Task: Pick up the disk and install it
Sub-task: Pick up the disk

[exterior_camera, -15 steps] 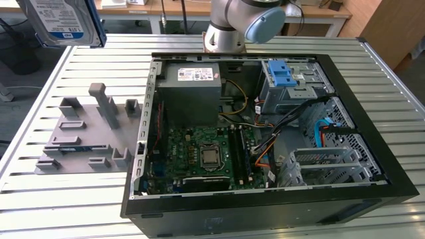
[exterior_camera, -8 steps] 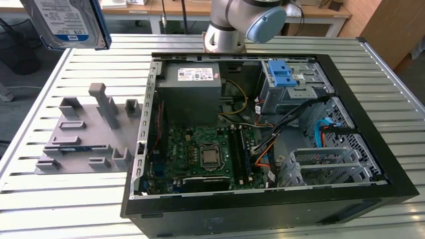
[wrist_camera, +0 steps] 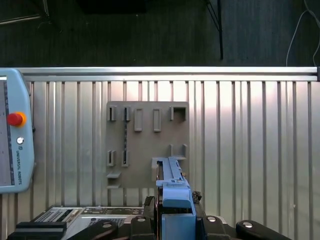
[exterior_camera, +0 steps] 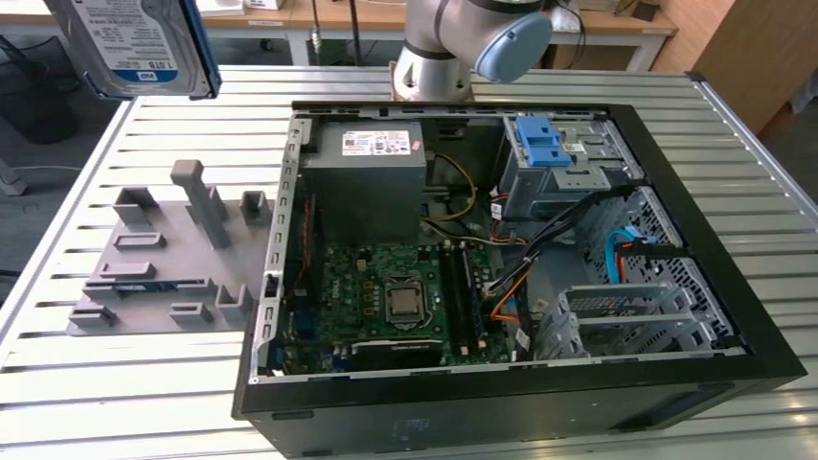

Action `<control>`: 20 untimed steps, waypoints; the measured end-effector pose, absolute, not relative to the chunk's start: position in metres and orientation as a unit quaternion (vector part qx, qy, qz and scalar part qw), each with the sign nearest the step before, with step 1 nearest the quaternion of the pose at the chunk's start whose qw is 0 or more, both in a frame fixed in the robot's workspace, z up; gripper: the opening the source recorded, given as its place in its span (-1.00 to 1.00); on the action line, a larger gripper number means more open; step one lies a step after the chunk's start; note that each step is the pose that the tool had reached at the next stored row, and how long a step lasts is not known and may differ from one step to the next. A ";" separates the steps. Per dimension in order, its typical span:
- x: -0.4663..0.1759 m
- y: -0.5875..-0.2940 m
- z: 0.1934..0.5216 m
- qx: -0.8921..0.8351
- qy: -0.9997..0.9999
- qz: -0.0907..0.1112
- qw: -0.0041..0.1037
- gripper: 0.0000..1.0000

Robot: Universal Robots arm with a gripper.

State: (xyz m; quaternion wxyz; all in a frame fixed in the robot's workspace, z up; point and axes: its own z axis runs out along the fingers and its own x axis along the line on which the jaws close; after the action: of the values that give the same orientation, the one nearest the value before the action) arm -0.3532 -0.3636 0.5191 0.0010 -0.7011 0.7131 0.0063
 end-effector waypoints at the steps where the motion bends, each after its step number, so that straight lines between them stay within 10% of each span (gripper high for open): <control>1: -0.352 -0.364 0.519 -0.701 0.713 0.006 0.001 -0.27; 20: -0.334 -0.379 0.516 -0.701 0.713 0.006 0.001 -0.27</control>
State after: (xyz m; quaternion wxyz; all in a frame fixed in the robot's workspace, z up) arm -0.3342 -0.3790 0.5161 0.0010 -0.7011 0.7131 0.0063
